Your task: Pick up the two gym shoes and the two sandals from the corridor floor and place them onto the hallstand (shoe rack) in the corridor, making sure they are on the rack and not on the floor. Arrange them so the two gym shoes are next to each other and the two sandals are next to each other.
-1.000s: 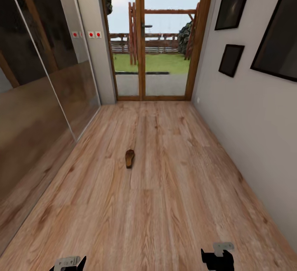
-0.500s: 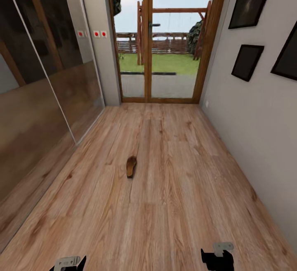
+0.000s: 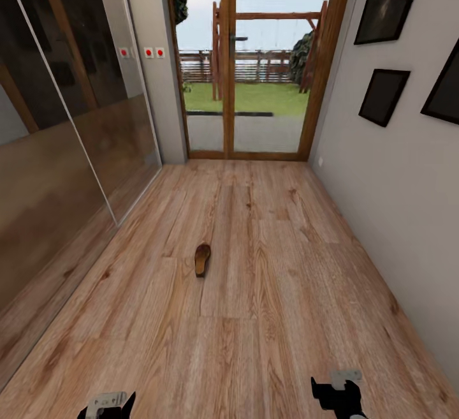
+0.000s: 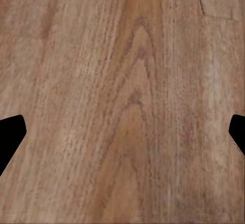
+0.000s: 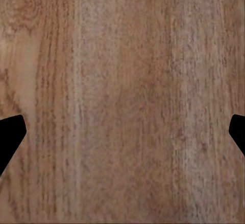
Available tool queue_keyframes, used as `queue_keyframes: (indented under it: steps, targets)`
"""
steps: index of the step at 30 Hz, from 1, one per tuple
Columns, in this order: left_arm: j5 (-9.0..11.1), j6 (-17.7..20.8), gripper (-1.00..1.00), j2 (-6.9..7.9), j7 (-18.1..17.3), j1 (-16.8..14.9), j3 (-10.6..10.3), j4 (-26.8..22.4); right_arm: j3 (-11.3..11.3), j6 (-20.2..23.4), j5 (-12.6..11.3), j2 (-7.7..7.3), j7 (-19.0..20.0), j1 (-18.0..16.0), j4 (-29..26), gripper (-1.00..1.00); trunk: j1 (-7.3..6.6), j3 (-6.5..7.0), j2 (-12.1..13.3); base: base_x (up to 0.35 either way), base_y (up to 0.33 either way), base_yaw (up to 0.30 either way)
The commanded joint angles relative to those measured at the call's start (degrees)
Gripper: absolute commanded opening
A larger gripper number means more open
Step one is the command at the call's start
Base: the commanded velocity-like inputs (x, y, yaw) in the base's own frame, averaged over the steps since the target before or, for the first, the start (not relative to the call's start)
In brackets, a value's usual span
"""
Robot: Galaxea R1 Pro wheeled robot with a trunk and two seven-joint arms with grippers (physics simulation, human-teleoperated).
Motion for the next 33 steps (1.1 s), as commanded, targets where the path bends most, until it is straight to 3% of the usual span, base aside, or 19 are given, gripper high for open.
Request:
queue_keyframes:
  steps: [1,5,14,19,33]
  targets:
    - [0.45,0.33,1.00,-0.05,-0.57,-0.17,0.24,-0.10,-0.46,-0.16,0.59,-0.02,-0.13,-0.03,-0.75,1.00,-0.01,-0.05,-0.02,0.002,-0.001,0.000]
    - [0.33,3.01,1.00,-0.15,-0.62,-2.81,0.17,-0.47,-0.45,0.03,0.61,-0.07,0.06,-0.03,-6.34,1.00,-0.01,-0.05,-0.02,0.001,0.000,0.000]
    - [0.17,10.69,1.00,-0.40,-0.60,-14.18,0.06,0.11,-0.36,0.49,0.62,-0.04,0.23,-0.03,-19.19,1.00,-0.01,-0.05,-0.02,0.000,0.000,0.000]
    - [0.13,12.48,1.00,-0.75,-0.57,-17.21,0.05,0.12,-0.35,0.56,0.58,-0.04,0.13,-0.05,-22.48,1.00,-0.01,-0.05,-0.02,0.000,0.000,0.000]
    - [-0.55,12.81,1.00,-0.49,-0.58,-17.81,-0.19,0.19,0.02,0.47,0.66,0.28,0.06,-0.20,-23.46,1.00,-0.01,-0.05,-0.02,0.000,0.000,0.000]
